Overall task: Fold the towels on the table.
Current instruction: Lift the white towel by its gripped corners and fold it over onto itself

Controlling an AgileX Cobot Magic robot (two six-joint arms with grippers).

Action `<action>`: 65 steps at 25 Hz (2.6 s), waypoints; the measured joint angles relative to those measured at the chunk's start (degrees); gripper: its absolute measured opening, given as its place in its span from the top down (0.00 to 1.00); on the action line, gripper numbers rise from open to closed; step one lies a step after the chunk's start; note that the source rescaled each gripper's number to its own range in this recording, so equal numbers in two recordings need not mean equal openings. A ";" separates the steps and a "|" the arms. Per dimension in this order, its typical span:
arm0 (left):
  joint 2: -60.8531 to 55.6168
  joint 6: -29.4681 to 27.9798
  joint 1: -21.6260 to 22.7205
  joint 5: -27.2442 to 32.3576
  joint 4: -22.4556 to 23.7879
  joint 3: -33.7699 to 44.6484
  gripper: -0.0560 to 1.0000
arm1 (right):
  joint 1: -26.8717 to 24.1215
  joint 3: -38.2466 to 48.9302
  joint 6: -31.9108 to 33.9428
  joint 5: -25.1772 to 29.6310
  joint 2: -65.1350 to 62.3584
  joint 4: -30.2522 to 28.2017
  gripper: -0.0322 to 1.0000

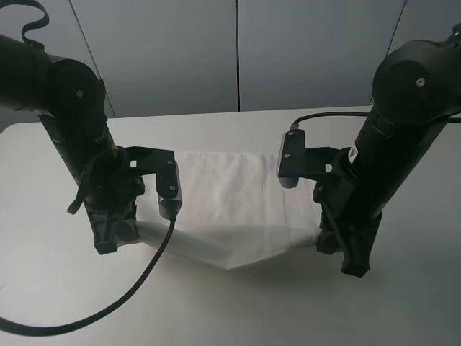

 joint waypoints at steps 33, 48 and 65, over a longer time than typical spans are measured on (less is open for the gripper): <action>-2.79 -43.78 2.66 -9.66 25.33 -5.89 0.95 | -1.97 -5.30 38.26 -16.93 -2.04 -18.88 0.97; -2.79 -45.70 7.75 -19.75 24.24 -6.22 0.93 | -5.60 -5.51 41.94 -25.94 5.93 -17.80 0.97; -2.79 -53.11 14.16 -19.77 26.10 -6.22 0.20 | -6.15 -5.51 53.98 -29.61 6.54 -20.82 0.02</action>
